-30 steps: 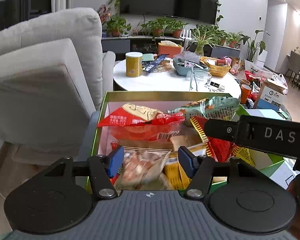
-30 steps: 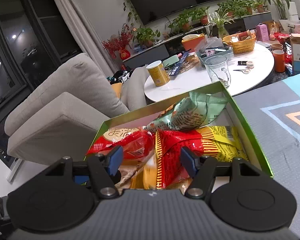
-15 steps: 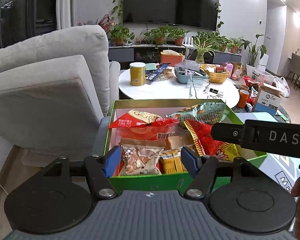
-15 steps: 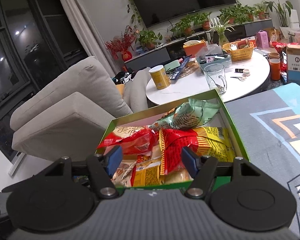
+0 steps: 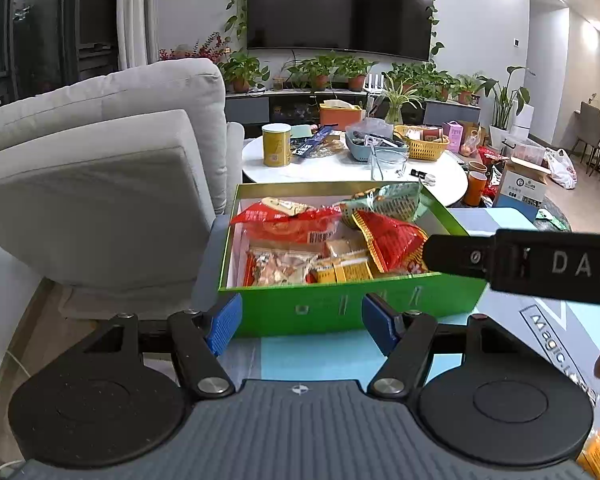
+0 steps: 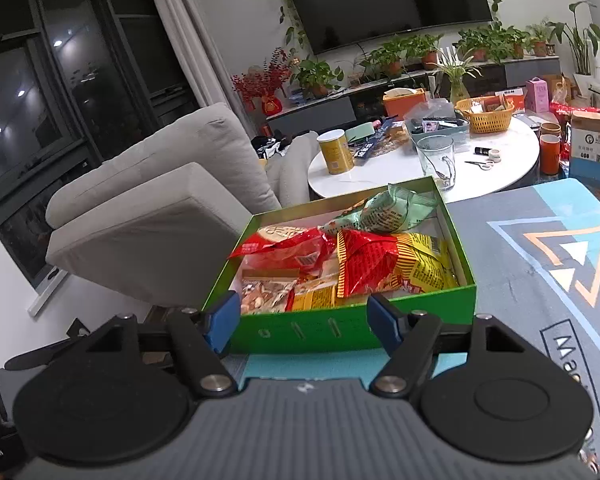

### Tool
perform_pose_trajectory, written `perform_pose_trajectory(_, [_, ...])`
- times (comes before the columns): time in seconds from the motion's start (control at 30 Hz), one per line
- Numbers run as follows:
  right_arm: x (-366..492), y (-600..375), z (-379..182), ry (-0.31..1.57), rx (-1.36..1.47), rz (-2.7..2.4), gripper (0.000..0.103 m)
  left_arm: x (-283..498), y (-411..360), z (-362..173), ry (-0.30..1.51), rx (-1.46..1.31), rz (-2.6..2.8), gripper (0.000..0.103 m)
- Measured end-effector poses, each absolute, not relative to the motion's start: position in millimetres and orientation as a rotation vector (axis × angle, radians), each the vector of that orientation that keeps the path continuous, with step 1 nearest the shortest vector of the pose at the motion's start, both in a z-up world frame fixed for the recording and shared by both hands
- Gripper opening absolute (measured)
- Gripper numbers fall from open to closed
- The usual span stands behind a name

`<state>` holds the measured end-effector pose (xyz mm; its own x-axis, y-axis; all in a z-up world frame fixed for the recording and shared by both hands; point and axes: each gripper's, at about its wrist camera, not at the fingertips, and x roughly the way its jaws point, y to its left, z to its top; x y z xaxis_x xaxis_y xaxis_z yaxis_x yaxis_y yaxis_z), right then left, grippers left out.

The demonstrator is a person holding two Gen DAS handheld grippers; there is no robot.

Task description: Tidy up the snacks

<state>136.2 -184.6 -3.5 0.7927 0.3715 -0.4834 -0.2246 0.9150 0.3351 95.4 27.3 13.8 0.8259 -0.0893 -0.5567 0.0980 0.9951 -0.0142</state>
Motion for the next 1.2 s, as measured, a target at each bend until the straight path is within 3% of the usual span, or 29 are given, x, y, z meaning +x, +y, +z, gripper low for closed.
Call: perform_pose_trajectory(1.2, [53,-189,-17,0.583,0.191,0.359,0.055,-22,39,-5,0.644,0.015,-0.039,0.065])
